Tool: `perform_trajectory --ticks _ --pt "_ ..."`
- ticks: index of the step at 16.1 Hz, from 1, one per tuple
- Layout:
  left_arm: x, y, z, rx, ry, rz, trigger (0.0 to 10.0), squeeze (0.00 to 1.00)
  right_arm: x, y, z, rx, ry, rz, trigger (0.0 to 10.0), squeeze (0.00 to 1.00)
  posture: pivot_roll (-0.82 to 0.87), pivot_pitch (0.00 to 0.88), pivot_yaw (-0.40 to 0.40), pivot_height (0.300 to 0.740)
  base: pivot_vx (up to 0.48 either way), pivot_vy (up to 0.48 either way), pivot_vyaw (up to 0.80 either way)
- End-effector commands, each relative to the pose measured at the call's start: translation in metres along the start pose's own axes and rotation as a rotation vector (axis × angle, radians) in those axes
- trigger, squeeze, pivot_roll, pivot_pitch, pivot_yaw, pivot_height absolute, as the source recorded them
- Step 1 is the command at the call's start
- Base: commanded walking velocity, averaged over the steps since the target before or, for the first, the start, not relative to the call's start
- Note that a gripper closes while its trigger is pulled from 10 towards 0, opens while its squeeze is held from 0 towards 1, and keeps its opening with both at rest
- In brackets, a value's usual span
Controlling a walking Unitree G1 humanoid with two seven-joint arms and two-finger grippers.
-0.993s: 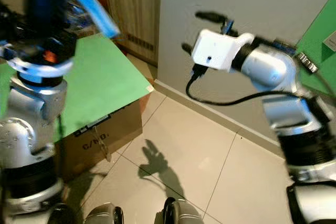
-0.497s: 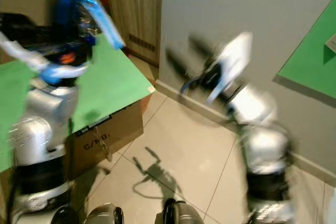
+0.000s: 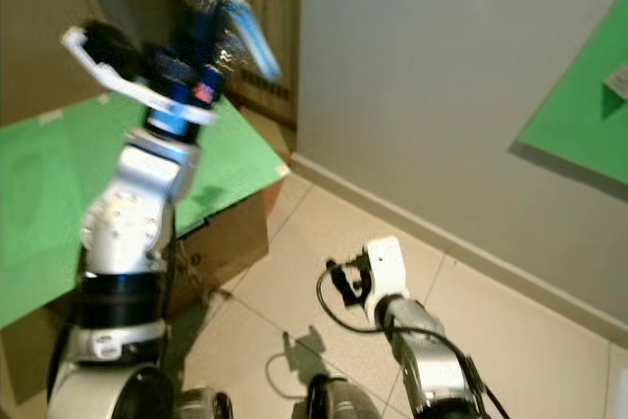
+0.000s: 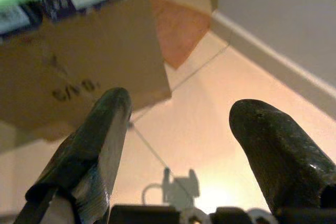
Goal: Hang keys on a hook
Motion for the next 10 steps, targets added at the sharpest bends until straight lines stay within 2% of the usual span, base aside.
perform_trajectory --ticks 1,2,3,5,6,7,8,10 --pt "-0.009 -0.005 -0.009 -0.058 0.084 0.051 10.0 0.0 0.006 0.0 0.002 0.01 -0.017 -0.026 10.0 0.0 -0.05 0.069 -0.011 0.74 0.0 0.0 0.0" --pt "-0.029 -0.021 -0.024 -0.178 0.267 0.162 10.0 0.0 0.011 0.001 0.001 0.013 -0.038 -0.049 10.0 0.0 -0.05 0.071 -0.012 0.74 0.0 0.0 0.0" --pt "-0.056 -0.058 -0.034 -0.272 0.37 0.323 10.0 0.0 0.017 -0.001 -0.004 0.001 -0.063 -0.075 10.0 0.0 -0.05 0.076 -0.01 0.74 0.0 0.0 0.0" --pt "-0.074 -0.11 -0.041 -0.418 0.519 0.475 10.0 0.0 0.021 -0.005 -0.016 -0.037 -0.127 -0.099 10.0 0.0 -0.04 0.083 -0.011 0.74 0.0 0.0 0.0" --pt "-0.078 -0.127 -0.041 -0.461 0.558 0.528 10.0 0.0 0.021 -0.006 -0.02 -0.047 -0.127 -0.108 10.0 0.0 -0.03 0.085 -0.014 0.74 0.0 0.0 0.0" --pt "-0.079 -0.139 -0.042 -0.484 0.568 0.555 10.0 0.0 0.022 -0.007 -0.023 -0.058 -0.142 -0.118 10.0 0.0 -0.03 0.089 -0.016 0.74 0.0 0.0 0.0" --pt "-0.079 -0.141 -0.042 -0.486 0.57 0.561 10.0 0.0 0.022 -0.008 -0.024 -0.059 -0.148 -0.12 10.0 0.0 -0.03 0.089 -0.016 0.74 0.0 0.0 0.0" --pt "-0.08 -0.147 -0.049 -0.51 0.583 0.559 10.0 0.0 0.023 -0.007 -0.028 -0.073 -0.168 -0.125 10.0 0.0 -0.02 0.091 -0.017 0.74 0.0 -0.48 0.0"
Point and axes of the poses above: a point about 5 cm out from each wrist's last joint towards the gripper, its own y axis pointing out of the wrist towards the gripper, its own z axis along the axis of the wrist's last joint, x = y × z, the point moved 2 cm from there along y, pointing out of the wrist towards the gripper, and after that the axes turned 1 degree about -y, right-handed, at the moved point
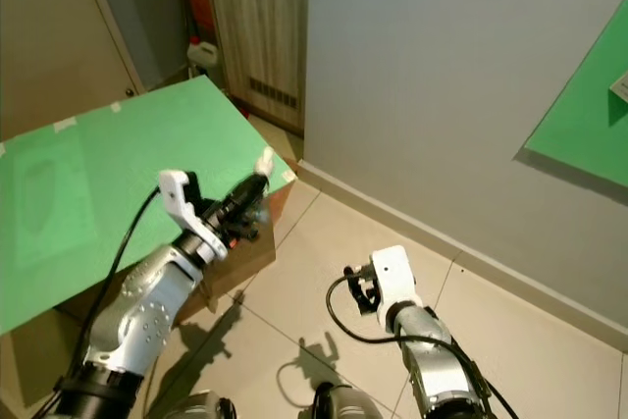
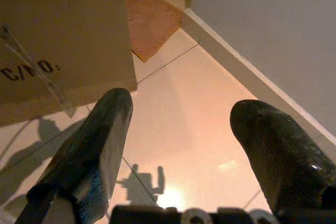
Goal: Hang keys on a hook
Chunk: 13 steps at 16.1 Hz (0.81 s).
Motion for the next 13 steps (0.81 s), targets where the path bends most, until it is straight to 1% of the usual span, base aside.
perform_trajectory --ticks 1,4,7,9,12,13 --pt "0.006 0.003 -0.002 0.003 0.022 -0.025 10.0 0.0 0.005 0.0 -0.002 -0.009 -0.026 -0.021 10.0 0.0 -0.02 0.095 -0.016 0.74 0.0 -0.48 0.0" --pt "0.01 0.006 -0.009 -0.011 0.042 -0.036 10.0 0.0 0.008 -0.001 -0.007 -0.022 -0.033 -0.04 10.0 0.0 -0.02 0.099 -0.013 0.74 0.0 -0.48 0.0" --pt "0.009 0.002 -0.023 -0.055 0.065 -0.03 10.0 0.0 0.008 0.001 -0.007 -0.019 -0.042 -0.043 10.0 0.0 -0.02 0.098 -0.013 0.74 0.0 -0.48 0.0" --pt "0.008 0.0 -0.029 -0.067 0.067 -0.028 10.0 0.0 0.009 0.002 -0.007 -0.018 -0.053 -0.044 10.0 0.0 -0.02 0.093 -0.015 0.74 0.0 -0.48 0.0" --pt "0.012 0.001 -0.027 -0.059 0.067 -0.047 10.0 0.0 0.01 0.004 -0.005 -0.015 -0.058 -0.047 10.0 0.0 -0.02 0.087 -0.019 0.74 0.0 -0.48 0.0" --pt "0.014 0.004 -0.025 -0.046 0.066 -0.057 10.0 0.0 0.01 0.005 -0.004 -0.012 -0.064 -0.048 10.0 0.0 -0.02 0.083 -0.021 0.74 0.0 -0.48 0.0"
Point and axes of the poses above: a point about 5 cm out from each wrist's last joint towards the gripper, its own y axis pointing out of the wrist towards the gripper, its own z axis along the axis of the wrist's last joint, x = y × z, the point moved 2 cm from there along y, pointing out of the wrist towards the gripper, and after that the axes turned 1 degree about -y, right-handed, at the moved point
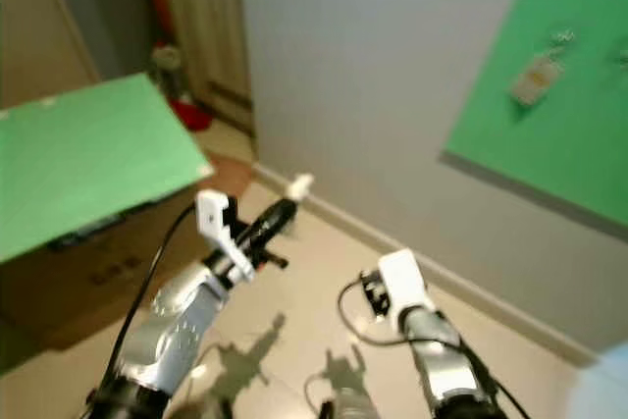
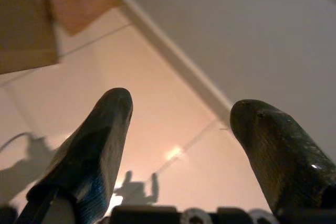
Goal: Hang keys on a hook
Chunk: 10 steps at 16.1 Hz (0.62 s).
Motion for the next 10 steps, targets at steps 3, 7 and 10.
perform_trajectory --ticks 3,7,10 --pt "-0.002 0.001 0.006 0.015 0.022 -0.003 10.0 0.0 -0.006 0.003 0.002 0.009 -0.011 0.009 10.0 0.0 -0.02 0.078 -0.018 0.74 0.0 -0.48 0.0" --pt "0.004 0.005 0.003 0.006 0.012 -0.035 10.0 0.0 -0.004 0.004 0.003 0.015 -0.014 -0.017 10.0 0.0 -0.02 0.076 -0.007 0.74 0.0 -0.48 0.0" --pt "0.01 0.009 0.006 0.009 0.0 -0.08 10.0 0.0 0.0 0.005 0.007 0.037 -0.005 -0.04 10.0 0.0 -0.02 0.082 -0.004 0.74 0.0 -0.48 0.0"
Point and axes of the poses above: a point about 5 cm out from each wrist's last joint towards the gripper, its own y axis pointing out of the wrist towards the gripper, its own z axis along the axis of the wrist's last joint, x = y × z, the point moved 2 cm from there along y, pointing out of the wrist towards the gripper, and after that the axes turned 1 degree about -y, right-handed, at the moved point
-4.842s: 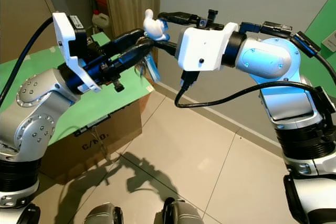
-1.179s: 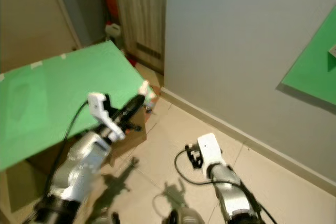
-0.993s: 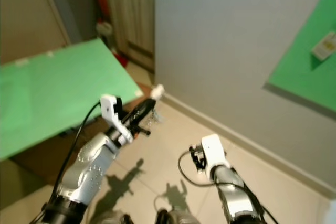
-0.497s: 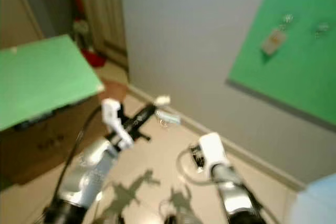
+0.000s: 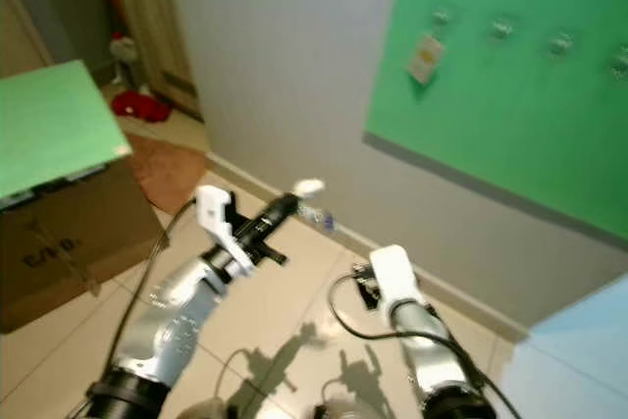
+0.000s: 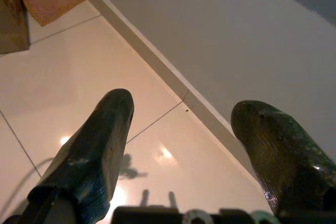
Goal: Hang keys on a hook
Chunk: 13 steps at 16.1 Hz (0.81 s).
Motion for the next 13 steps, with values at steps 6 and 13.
perform_trajectory --ticks 6,13 --pt "0.04 0.003 0.036 0.055 -0.214 -0.355 10.0 0.0 0.034 -0.003 0.057 0.294 0.249 -0.015 10.0 0.0 -0.02 0.09 0.001 0.74 0.0 -0.234 0.0" --pt "0.045 -0.019 0.132 0.53 -0.689 -0.736 10.0 0.0 0.047 -0.013 0.103 0.468 0.279 0.071 10.0 0.0 -0.03 0.064 -0.005 0.74 0.0 0.0 0.0"
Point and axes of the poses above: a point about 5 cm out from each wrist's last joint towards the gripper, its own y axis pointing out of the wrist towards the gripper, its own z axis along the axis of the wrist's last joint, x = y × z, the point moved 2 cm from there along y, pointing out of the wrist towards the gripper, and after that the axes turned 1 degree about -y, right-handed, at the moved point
